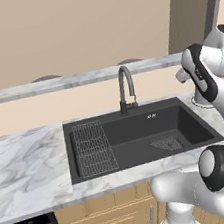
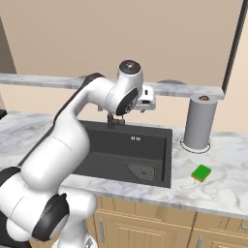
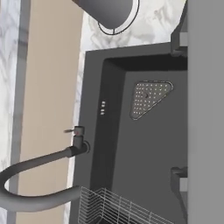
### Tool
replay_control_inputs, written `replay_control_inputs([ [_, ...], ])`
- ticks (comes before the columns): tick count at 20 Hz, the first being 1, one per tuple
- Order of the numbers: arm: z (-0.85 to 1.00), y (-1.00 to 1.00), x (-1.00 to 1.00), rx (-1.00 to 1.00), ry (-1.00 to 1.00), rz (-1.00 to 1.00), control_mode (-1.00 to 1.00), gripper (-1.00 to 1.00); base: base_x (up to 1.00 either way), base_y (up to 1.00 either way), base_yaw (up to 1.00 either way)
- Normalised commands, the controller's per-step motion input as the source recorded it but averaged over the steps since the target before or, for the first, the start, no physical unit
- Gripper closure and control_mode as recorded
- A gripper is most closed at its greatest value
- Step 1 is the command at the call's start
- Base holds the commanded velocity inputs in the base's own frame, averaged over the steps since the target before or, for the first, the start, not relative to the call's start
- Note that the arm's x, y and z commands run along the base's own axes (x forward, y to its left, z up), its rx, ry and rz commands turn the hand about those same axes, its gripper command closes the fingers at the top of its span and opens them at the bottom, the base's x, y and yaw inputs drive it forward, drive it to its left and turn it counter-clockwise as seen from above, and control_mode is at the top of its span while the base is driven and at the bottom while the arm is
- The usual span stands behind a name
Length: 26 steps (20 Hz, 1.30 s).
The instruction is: Soak the sponge with water for a few seconds and then drop it inside the sink.
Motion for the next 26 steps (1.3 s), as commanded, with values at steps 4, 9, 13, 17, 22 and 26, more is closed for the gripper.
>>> replay_control_inputs([
  [4, -0.15, 0.0, 0.0, 0.07, -0.17, 0.0, -1.0, -1.0, 0.0, 0.0, 0.0],
  [9, -0.07, 0.0, 0.0, 0.07, -0.15, 0.0, -1.0, -1.0, 0.0, 0.0, 0.0],
  [13, 0.0, 0.0, 0.0, 0.05, -0.12, 0.0, -1.0, -1.0, 0.0, 0.0, 0.0],
  [17, 0.0, 0.0, 0.0, 0.0, -0.12, 0.0, -1.0, -1.0, 0.0, 0.0, 0.0],
  [22, 0.0, 0.0, 0.0, 0.0, -0.1, 0.0, -1.0, -1.0, 0.0, 0.0, 0.0],
  [26, 0.0, 0.0, 0.0, 0.01, -0.09, 0.0, -1.0, -1.0, 0.0, 0.0, 0.0],
])
